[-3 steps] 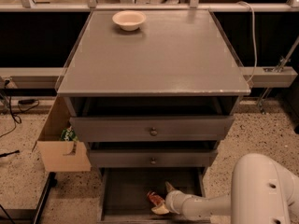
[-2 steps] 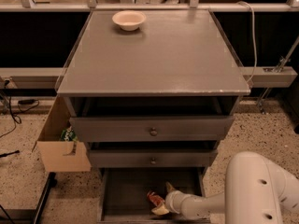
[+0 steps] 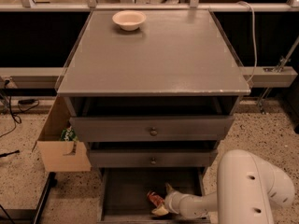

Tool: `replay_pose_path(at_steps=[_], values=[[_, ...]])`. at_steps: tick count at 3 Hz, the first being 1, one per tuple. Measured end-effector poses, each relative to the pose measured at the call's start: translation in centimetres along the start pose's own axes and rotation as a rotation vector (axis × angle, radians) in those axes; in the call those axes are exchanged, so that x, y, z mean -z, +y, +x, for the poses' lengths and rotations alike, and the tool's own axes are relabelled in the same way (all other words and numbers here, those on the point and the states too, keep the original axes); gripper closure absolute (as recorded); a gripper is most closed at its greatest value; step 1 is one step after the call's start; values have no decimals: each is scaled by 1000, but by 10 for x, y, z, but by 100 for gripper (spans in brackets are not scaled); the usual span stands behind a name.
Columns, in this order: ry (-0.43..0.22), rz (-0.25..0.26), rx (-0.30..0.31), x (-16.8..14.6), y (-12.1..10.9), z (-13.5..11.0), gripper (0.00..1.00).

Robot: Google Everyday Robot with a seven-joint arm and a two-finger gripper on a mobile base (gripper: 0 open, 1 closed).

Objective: Pick coke can from bottom drawer and place on counter

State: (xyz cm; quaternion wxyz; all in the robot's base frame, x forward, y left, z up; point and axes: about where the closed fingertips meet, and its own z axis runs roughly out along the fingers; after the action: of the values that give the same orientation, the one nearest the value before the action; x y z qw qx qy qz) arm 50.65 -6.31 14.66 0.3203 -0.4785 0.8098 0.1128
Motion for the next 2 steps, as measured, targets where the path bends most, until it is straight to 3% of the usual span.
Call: replay_pose_path(at_steps=[2], values=[[35, -12, -12, -15, 3, 16, 21]])
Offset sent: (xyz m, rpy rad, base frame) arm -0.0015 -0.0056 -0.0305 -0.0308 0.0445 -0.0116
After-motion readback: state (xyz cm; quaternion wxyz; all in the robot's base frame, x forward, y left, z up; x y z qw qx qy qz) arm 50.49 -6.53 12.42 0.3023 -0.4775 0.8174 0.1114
